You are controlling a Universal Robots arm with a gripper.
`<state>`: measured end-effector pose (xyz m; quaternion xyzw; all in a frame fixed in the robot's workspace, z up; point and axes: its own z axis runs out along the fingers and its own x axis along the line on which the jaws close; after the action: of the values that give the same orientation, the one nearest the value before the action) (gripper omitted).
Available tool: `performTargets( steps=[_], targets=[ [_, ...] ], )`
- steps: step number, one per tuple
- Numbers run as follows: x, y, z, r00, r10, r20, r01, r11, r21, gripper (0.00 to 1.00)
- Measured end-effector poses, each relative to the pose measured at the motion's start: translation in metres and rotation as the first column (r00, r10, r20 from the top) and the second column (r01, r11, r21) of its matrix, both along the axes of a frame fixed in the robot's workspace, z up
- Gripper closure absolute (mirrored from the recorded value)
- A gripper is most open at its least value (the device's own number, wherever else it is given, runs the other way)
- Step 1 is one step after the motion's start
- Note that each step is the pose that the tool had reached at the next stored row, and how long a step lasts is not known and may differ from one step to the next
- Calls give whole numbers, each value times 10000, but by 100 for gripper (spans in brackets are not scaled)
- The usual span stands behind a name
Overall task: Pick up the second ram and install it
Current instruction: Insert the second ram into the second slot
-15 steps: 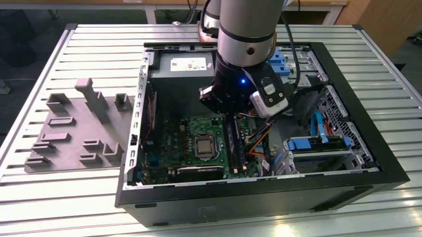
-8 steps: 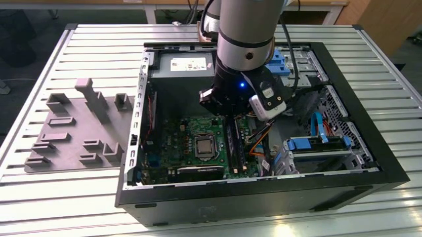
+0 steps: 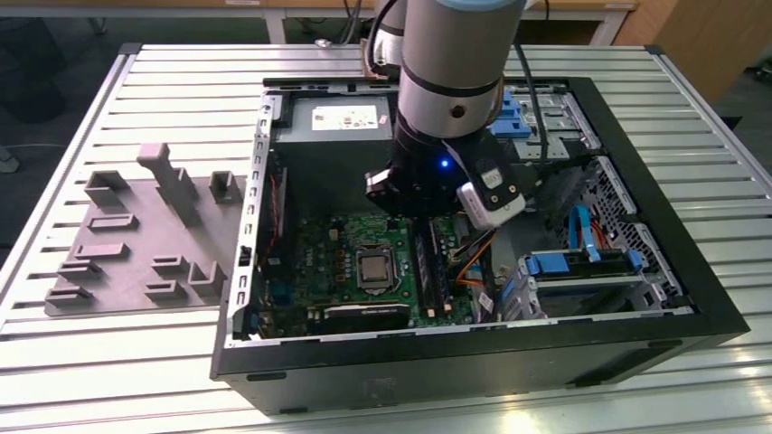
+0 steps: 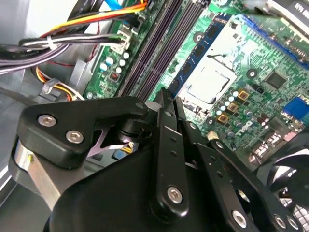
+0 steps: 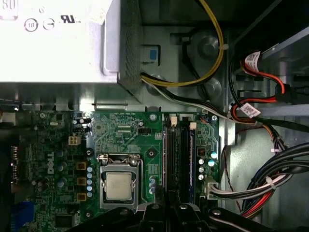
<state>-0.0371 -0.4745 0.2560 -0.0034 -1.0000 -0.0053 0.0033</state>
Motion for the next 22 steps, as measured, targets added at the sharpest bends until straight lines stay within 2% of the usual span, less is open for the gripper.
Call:
performTargets(
  steps=[9,16,22],
  targets=[
    [60,-13,-93,10000,29,-9,-29,10000,2,86],
    [66,-19,-206,10000,14,-9,-14,10000,3,86],
    [66,-19,-210,10000,14,-9,-14,10000,1,86]
  ],
)
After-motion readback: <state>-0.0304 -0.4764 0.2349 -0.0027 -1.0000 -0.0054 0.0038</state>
